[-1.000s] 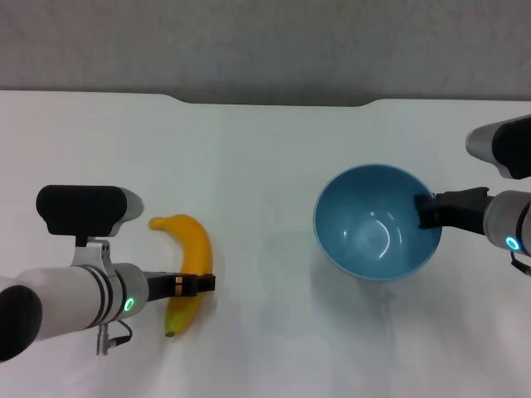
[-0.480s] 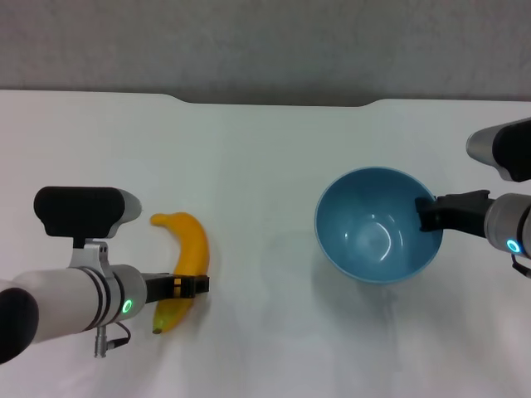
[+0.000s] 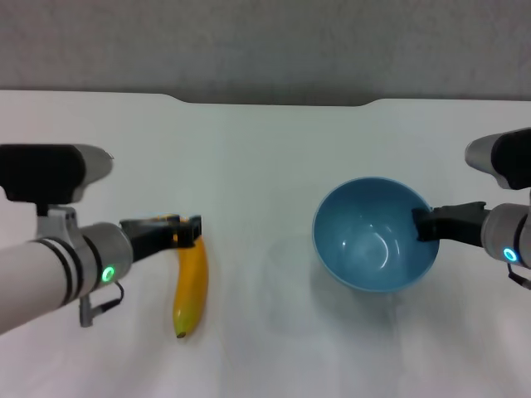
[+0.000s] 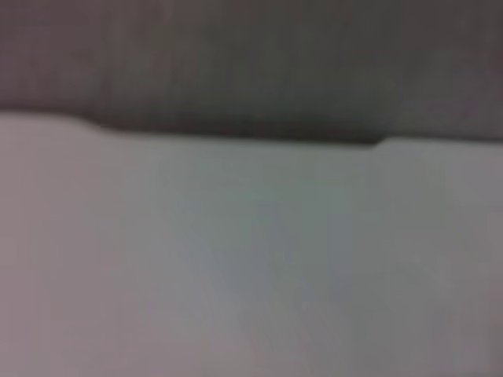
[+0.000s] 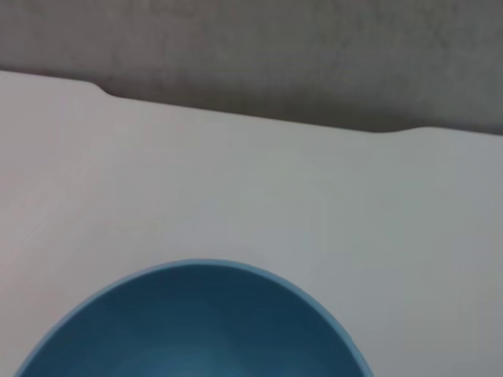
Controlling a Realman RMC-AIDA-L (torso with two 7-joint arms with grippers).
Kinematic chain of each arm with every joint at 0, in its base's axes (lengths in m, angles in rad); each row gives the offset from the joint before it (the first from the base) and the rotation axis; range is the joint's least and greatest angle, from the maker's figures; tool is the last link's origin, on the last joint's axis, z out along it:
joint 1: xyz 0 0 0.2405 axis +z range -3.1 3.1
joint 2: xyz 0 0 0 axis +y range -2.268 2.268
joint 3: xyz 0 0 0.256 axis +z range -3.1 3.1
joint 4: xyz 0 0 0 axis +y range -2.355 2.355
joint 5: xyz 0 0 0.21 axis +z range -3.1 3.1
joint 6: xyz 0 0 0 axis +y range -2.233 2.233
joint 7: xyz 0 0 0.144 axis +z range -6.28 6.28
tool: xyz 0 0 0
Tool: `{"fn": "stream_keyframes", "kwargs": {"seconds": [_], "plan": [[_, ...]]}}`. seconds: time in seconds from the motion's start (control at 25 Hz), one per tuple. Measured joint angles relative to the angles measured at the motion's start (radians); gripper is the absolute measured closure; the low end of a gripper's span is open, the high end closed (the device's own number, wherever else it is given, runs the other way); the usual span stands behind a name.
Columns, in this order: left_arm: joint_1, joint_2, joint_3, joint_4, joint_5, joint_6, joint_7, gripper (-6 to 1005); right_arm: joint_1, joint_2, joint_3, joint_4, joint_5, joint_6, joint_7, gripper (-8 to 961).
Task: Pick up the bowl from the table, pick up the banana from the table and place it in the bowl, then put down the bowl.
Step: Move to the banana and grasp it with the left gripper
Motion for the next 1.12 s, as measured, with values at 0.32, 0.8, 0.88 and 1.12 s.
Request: {"fn": "stream_keyframes", "kwargs": {"seconds": [0.32,0.8,0.88,1.12], "plan": [[0.004,-0.005,-0.003,-0.005,-0.002,-0.014,0.047,668,0.015,-0.001,-0.018,-0.019,0.004,-0.009,0.001,915],[-0.017,-0.007,0.006,0.055,-0.003,-0.002,0.045,496,0.016,-0.001,-0.017,-0.016,0.005,-0.011,0.001,915],[-0.026,-0.008,0.007,0.072,-0.003,-0.005,0.040,400,0.016,-0.001,-0.017,-0.015,0.005,-0.011,0.000,915],[-0.055,-0.009,0.014,0.139,-0.005,-0.003,0.007,190,0.015,-0.001,-0.017,-0.014,0.005,-0.011,0.000,915]]}}
